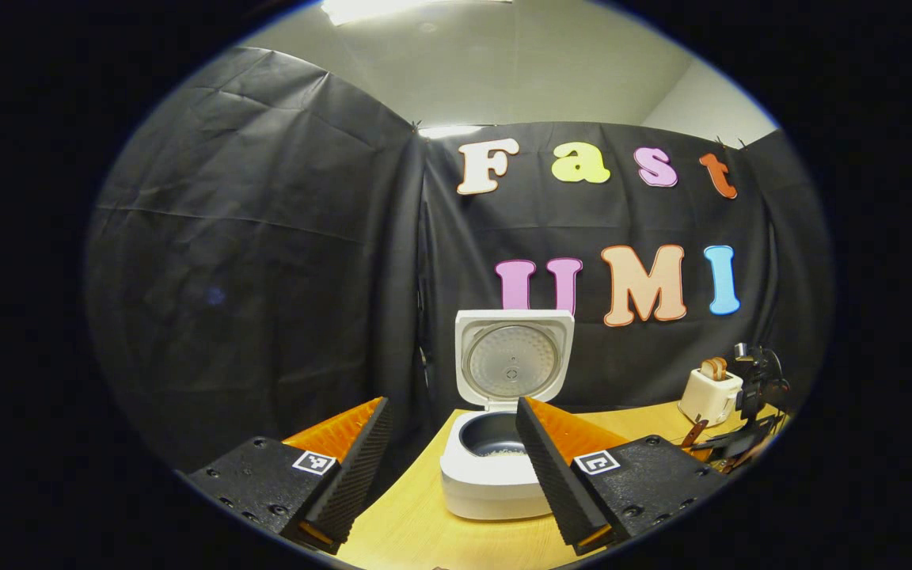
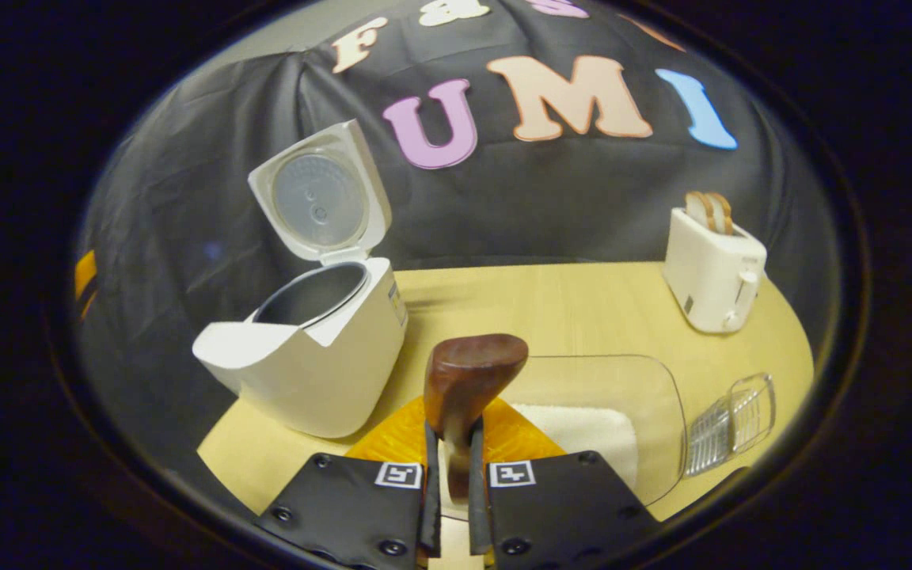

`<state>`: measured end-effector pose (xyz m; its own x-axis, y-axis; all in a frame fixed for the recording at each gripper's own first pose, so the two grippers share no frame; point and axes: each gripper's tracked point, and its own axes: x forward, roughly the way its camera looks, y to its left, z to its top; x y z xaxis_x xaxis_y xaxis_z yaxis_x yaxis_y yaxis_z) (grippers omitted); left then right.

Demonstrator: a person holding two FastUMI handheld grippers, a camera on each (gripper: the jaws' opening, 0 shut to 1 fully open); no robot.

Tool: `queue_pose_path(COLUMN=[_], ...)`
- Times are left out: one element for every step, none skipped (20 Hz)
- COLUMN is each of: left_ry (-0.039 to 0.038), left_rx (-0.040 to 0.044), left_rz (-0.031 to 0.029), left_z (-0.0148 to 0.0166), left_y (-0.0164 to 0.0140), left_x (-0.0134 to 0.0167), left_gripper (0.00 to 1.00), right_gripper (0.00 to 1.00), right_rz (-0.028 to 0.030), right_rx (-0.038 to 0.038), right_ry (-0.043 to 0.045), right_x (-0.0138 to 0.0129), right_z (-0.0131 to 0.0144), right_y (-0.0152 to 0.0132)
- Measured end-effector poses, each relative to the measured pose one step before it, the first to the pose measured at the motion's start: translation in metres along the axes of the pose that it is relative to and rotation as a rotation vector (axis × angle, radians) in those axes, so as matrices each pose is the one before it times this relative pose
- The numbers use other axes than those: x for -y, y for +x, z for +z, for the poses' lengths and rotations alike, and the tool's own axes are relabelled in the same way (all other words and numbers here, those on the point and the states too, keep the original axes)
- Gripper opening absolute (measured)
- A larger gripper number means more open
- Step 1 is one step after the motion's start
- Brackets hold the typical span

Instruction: Close the left gripper, press the button to open the rice cooker; take a wooden spoon from the chopstick holder with the right hand, scoop a spoonful of rice and pour it into the rice cooker, then put the wooden spoon back into the chopstick holder.

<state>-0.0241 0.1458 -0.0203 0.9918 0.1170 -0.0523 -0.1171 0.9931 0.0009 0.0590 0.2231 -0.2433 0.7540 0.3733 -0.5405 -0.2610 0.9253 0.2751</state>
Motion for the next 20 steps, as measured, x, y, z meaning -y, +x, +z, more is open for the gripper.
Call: queue_pose_path(left_ry=[-0.00026, -0.00098, -0.00154, -0.00047, 0.00115, 0.00272, 0.00247, 0.00223, 0.00133, 0.00055, 0.00057, 0.00313, 0.00480, 0.00331, 0.00077, 0.00013, -0.00088, -0.00192, -0.00205, -0.00215], left_rx=[-0.00067, -0.00035, -0.00064, 0.00004, 0.00046, 0.00107, 0.00044, -0.00016, -0.00295, -0.00218, 0.00043, 0.00314, 0.00321, 0.00226, 0.00194, 0.00119, -0.00033, -0.00272, -0.00165, 0.00091], left_rz=[0.00065, 0.00000, -0.00120, -0.00098, -0.00080, -0.00143, -0.00201, -0.00448, -0.00251, -0.00374, -0.00439, -0.00243, -0.00291, -0.00266, -0.00288, -0.00269, -0.00193, -0.00111, 0.00047, 0.00007], left_z=[-0.00103, 0.00094, 0.00017, -0.00089, 0.00019, 0.00108, 0.00075, 0.00044, -0.00060, 0.00047, 0.00067, 0.00163, 0.00214, 0.00072, 0.00117, 0.00025, -0.00075, -0.00014, -0.00053, 0.00044], left_y=[-0.00112, 0.00015, 0.00024, -0.00121, 0.00107, 0.00006, 0.00085, 0.00102, 0.00091, -0.00043, 0.00017, 0.00011, -0.00068, 0.00058, 0.00029, -0.00045, 0.00106, 0.00035, 0.00079, 0.00021], left_x=[-0.00115, -0.00042, 0.00041, 0.00016, 0.00097, 0.00050, 0.00167, 0.00213, 0.00175, 0.00186, 0.00208, 0.00215, 0.00115, 0.00107, 0.00203, 0.00103, 0.00184, 0.00097, 0.00127, 0.00013], left_gripper=[0.93, 0.93, 0.93, 0.93, 0.93, 0.93, 0.93, 0.93, 0.93, 0.92, 0.93, 0.93, 0.93, 0.93, 0.93, 0.93, 0.93, 0.93, 0.93, 0.93], right_gripper=[0.17, 0.18, 0.18, 0.18, 0.18, 0.17, 0.17, 0.17, 0.17, 0.17, 0.17, 0.17, 0.17, 0.17, 0.17, 0.17, 0.17, 0.17, 0.17, 0.17], right_rz=[0.00263, -0.00018, 0.00102, -0.00200, -0.00381, 0.00014, 0.00096, 0.00472, 0.00437, 0.00577, 0.00896, 0.00788, 0.01041, 0.01586, 0.01885, 0.01811, 0.01171, 0.00597, 0.00080, 0.00023], right_rx=[-0.01457, -0.01349, -0.01314, -0.01130, -0.00737, -0.00780, -0.00275, 0.00039, 0.00105, 0.00133, 0.00067, -0.00070, 0.00522, 0.00824, 0.00842, 0.00408, 0.00368, 0.00584, 0.00526, 0.00363], right_ry=[0.08174, 0.08564, 0.08779, 0.08452, 0.07657, 0.06678, 0.05416, 0.04138, 0.02183, 0.01870, 0.01755, 0.01233, 0.01367, 0.01569, 0.02005, 0.02311, 0.02443, 0.02425, 0.02257, 0.02222], right_x=[0.00667, 0.00907, 0.00828, 0.01176, 0.00997, 0.00825, 0.00700, 0.00571, 0.00351, 0.00220, 0.00093, 0.00239, -0.00011, -0.00094, -0.00320, -0.00240, -0.00148, -0.00008, 0.00049, 0.00023], right_z=[0.00081, -0.00067, 0.00127, 0.00085, 0.00064, 0.00135, -0.00006, 0.00058, 0.00146, 0.00138, 0.00188, 0.00189, 0.00401, 0.00392, 0.00541, 0.00309, 0.00344, 0.00447, 0.00450, 0.00388], right_y=[0.00147, 0.00092, 0.00121, 0.00053, 0.00028, -0.00022, 0.00021, -0.00147, -0.00074, -0.00172, -0.00108, -0.00190, -0.00132, -0.00190, -0.00113, -0.00207, -0.00129, -0.00086, -0.00018, -0.00018])
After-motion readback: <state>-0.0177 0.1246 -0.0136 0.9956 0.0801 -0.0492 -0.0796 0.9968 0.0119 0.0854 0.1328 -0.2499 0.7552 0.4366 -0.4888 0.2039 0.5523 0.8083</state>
